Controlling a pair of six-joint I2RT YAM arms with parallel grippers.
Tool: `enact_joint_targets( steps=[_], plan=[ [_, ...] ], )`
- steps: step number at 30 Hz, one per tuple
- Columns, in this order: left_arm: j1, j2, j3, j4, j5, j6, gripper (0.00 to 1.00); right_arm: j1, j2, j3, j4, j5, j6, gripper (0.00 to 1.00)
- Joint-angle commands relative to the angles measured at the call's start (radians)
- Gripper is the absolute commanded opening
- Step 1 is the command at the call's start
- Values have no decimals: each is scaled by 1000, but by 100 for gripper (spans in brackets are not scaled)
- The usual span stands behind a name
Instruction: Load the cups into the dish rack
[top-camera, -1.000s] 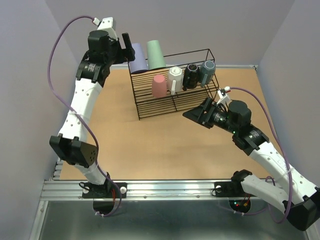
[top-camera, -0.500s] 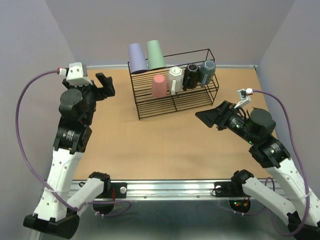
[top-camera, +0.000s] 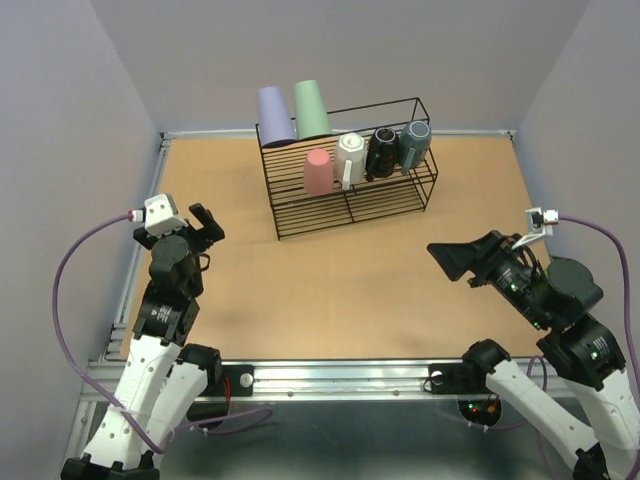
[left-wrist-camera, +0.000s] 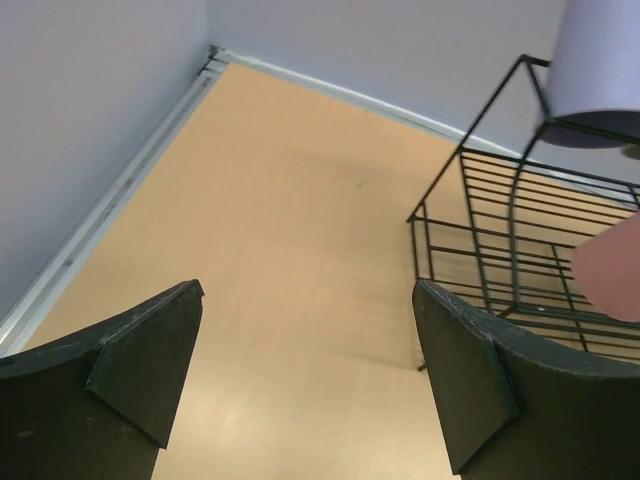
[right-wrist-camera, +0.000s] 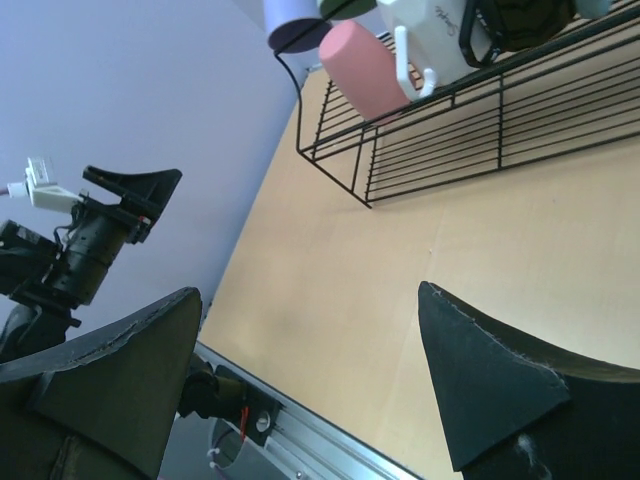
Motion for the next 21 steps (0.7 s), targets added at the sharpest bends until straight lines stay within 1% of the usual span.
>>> enact_joint_targets(
  steps=[1,4,6,7,9,10,11,12,13,16,17,20,21],
  plan=[
    [-2,-45,-107,164,-165,-16,97,6,-68,18,-98,91,16,93],
    [-3,-53,-229,275,-184,24,97,6,-103,2,-136,111,28,94],
    [-2,-47,-273,335,-209,24,97,6,-116,1,-155,120,30,94],
    [-3,-47,-326,408,-233,26,99,6,-119,1,-174,134,31,94],
    [-3,-53,-384,496,-302,37,99,6,-128,2,-194,150,33,94],
    [-3,-53,-411,580,-325,41,99,6,-130,8,-214,166,34,94],
    [-2,-47,-456,627,-342,52,99,6,-133,13,-225,173,36,94],
    [-2,-38,-478,718,-355,84,99,4,-134,22,-243,183,39,94],
    [-2,-26,-495,762,-355,98,99,6,-137,27,-244,189,40,94],
    [0,65,-546,908,-343,142,99,4,-145,41,-279,199,48,95],
    [0,123,-567,951,-335,167,99,6,-145,45,-294,206,51,94],
    [9,217,-579,1065,-335,175,99,4,-150,63,-319,205,53,95],
    [12,275,-586,1118,-338,172,99,6,-150,70,-323,203,54,98]
  ],
)
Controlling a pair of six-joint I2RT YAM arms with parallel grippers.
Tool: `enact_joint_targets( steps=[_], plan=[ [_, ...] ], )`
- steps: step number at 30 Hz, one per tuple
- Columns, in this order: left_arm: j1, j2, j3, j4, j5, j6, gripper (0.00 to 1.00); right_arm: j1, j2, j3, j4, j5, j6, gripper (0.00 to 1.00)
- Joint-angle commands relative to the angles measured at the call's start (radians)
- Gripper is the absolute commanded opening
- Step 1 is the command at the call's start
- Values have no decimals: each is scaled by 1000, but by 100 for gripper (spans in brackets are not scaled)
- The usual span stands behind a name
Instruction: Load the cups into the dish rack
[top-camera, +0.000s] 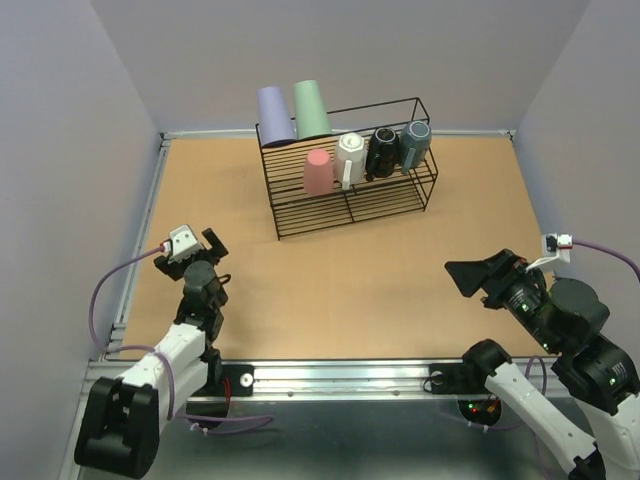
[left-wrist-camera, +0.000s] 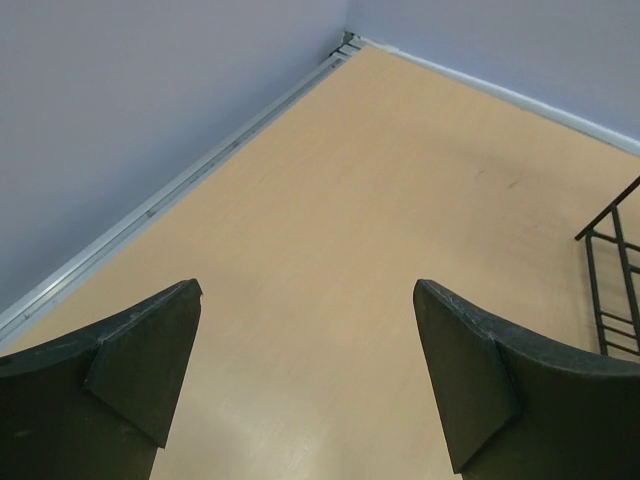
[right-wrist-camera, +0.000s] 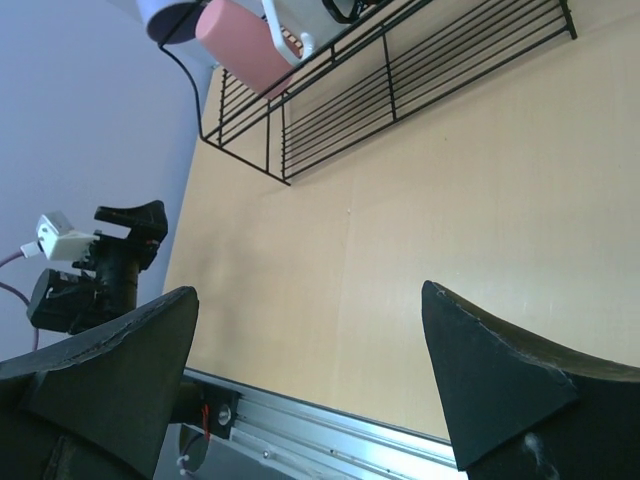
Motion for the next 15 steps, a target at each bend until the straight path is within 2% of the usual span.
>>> enact_joint_targets(
  steps=[1,3,12,15],
  plan=[
    [11,129,-26,322,-36,44,99,6,-9,77,-44,28,5,99],
    [18,200,6,340,7,64,99,4,-6,92,-66,28,5,100],
    [41,508,115,599,175,232,99,4,42,87,-90,17,-2,100],
    [54,569,176,579,249,216,99,4,74,83,-83,14,-15,100]
  ],
)
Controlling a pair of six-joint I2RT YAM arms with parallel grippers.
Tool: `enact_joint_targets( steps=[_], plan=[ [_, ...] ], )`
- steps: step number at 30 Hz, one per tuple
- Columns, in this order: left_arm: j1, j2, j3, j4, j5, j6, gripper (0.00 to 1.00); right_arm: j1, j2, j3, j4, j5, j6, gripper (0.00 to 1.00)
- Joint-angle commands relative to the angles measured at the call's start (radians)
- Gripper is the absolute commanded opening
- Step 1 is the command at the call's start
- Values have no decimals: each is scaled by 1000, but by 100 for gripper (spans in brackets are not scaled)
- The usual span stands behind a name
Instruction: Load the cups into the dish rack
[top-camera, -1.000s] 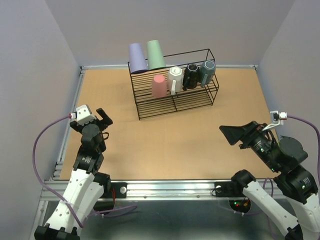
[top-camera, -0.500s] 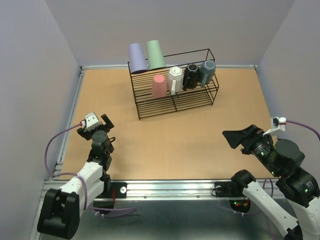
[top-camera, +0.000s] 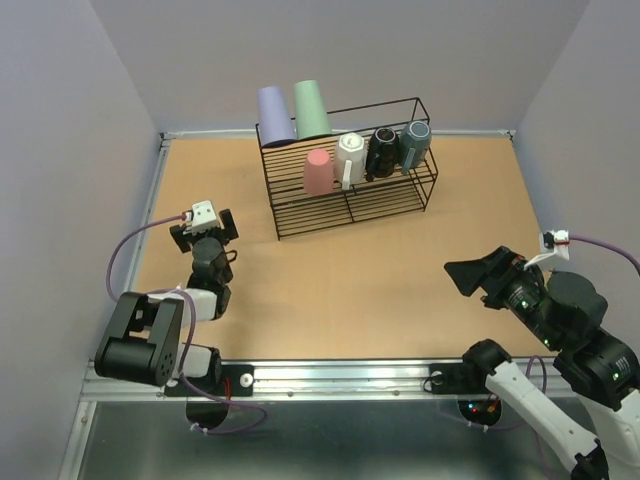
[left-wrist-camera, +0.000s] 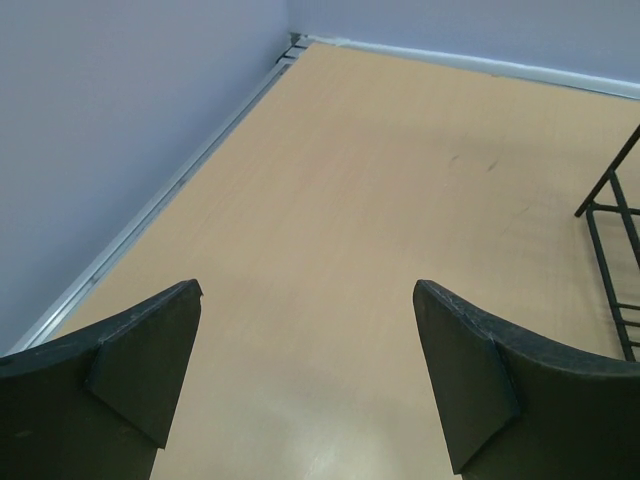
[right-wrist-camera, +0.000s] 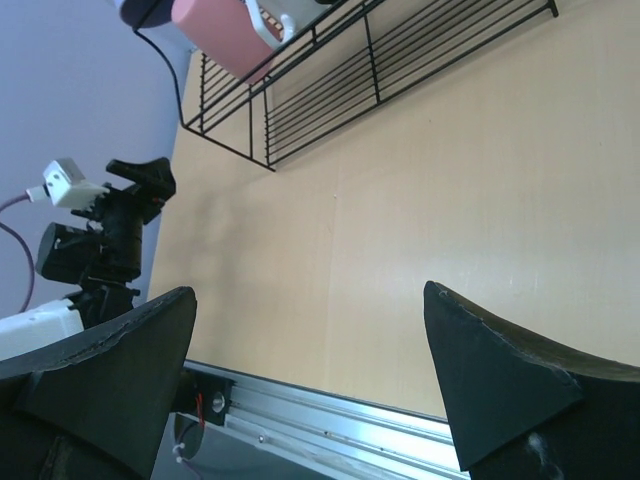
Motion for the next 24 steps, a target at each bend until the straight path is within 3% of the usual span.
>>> enact_joint_targets(
  steps=[1,3,6,9,10,13,18,24],
  plan=[
    [19,58,90,152,125,34,99,6,69,27,10,11,-26,100],
    [26,123,63,279,177,61,99,6,94,21,30,11,-34,100],
    [50,129,72,231,175,15,99,6,115,18,48,18,-40,100],
    [73,147,3,336,231,-5,99,6,143,19,59,47,-33,100],
    [75,171,-11,446,223,10,99,6,150,21,64,64,-31,100],
    [76,176,24,367,212,-3,99,6,181,29,68,98,-22,100],
    [79,179,17,392,214,0,99,4,221,20,104,185,-63,100],
    [79,179,15,392,214,-2,99,6,213,-126,249,449,-141,100]
  ],
)
